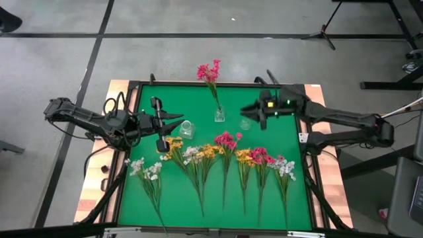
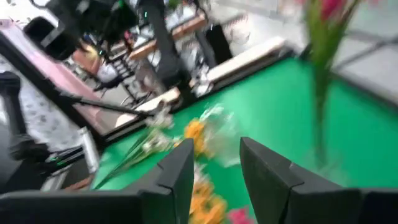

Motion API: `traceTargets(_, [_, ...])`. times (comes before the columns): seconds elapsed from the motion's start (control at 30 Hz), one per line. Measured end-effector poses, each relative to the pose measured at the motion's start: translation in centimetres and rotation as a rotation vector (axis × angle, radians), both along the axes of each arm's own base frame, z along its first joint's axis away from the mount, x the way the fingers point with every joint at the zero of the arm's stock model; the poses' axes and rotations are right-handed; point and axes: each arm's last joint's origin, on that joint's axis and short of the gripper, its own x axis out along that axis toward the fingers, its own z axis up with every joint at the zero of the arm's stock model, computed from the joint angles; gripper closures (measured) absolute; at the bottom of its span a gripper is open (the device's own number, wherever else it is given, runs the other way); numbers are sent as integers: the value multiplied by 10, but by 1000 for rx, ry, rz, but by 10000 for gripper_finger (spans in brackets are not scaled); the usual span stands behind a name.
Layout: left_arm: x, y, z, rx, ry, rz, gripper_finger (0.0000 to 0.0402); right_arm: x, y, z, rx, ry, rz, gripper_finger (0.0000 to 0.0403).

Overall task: Sort flowers into vase by color
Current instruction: Put the left red flower into the center transparent vase

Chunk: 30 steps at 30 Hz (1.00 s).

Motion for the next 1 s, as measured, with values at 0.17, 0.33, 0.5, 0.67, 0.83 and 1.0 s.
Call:
traceTargets(0.17, [0, 0, 0, -47, -11, -13, 337, 7, 43, -8, 148, 100, 25, 271])
traceTargets(0.33, [0, 0, -1, -94, -16, -26, 337, 12, 89, -17, 263, 168, -11, 272])
traceTargets(0.5, [1, 0, -2, -95, -8, -26, 337, 18, 134, -36, 343, 228, -128, 272])
traceTargets(0.67, [1, 0, -2, -138, -10, -38, 337, 28, 169, -66, 371, 291, -244, 272])
traceTargets(0.83, [1, 0, -4, -160, 4, -43, 337, 48, 194, -90, 358, 358, -290, 272])
traceTargets(1.0, [1, 0, -5, -182, 5, -49, 337, 74, 206, -96, 369, 373, -326, 272])
